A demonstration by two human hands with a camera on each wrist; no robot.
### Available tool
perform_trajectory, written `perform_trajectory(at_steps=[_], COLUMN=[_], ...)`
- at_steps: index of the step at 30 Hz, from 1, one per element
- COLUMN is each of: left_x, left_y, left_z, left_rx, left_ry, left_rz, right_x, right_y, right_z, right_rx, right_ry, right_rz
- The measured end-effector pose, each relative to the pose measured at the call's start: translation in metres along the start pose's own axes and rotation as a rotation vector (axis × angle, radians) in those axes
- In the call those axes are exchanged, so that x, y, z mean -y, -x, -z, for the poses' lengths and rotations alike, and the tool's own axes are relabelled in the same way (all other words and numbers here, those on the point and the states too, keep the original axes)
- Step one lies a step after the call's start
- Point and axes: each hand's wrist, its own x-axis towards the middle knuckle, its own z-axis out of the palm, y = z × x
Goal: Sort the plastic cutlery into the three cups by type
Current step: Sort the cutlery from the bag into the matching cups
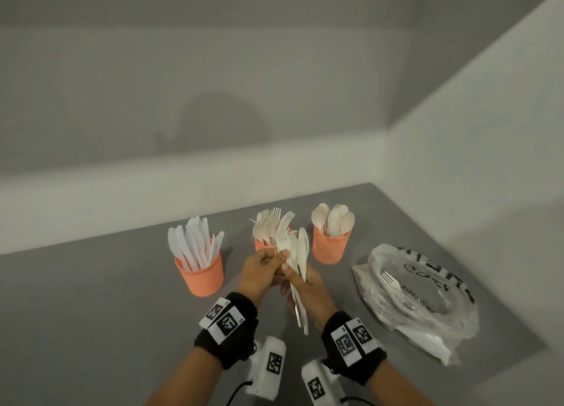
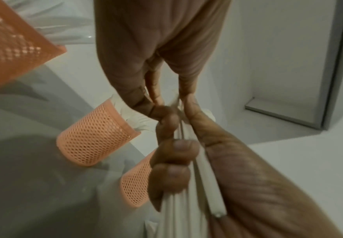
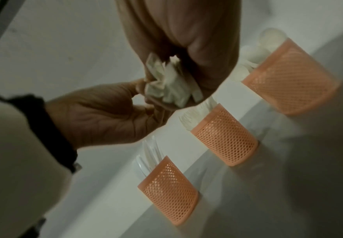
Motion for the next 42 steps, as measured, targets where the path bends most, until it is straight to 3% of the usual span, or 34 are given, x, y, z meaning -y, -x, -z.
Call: perform_trajectory(at_steps=[6,9,13,19,24,29,33,38,42], left_x=[0.002,-0.001,-0.007,-0.007,0.005,-0.006,-0.043,-0.07,-0.052], left_y=[-0.002,-0.004,-0.008,0.004,-0.007,-0.024,-0.051,-0.077,-0.088], left_z=[-0.003,0.0,0.0,-0.021,-0.021,-0.005,0.007,0.01,0.003], left_rx=[-0.003,-0.088,-0.199,-0.045,-0.112,-0.129,-0.166,-0.248,-0.179], left_ry=[0.044,0.098,0.094,-0.113,-0.102,-0.051,0.162,-0.166,-0.356], left_rz=[0.037,0.006,-0.026,-0.12,-0.036,0.022,-0.161,-0.534,-0.567], right_x=[-0.008,-0.01,-0.015,-0.012,-0.007,-0.01,-0.008,-0.003,0.007], right_y=[-0.002,-0.002,-0.008,-0.009,-0.005,-0.001,-0.003,-0.008,-0.006], right_z=[0.008,0.013,0.018,0.009,0.012,0.028,0.042,0.056,0.06], right_rx=[-0.049,-0.113,-0.195,-0.156,-0.087,-0.116,-0.161,-0.175,-0.198], right_ry=[-0.083,-0.087,0.089,0.22,0.134,0.108,0.102,0.095,0.052], right_rz=[-0.061,-0.036,0.021,0.097,-0.012,-0.12,-0.158,-0.15,-0.12])
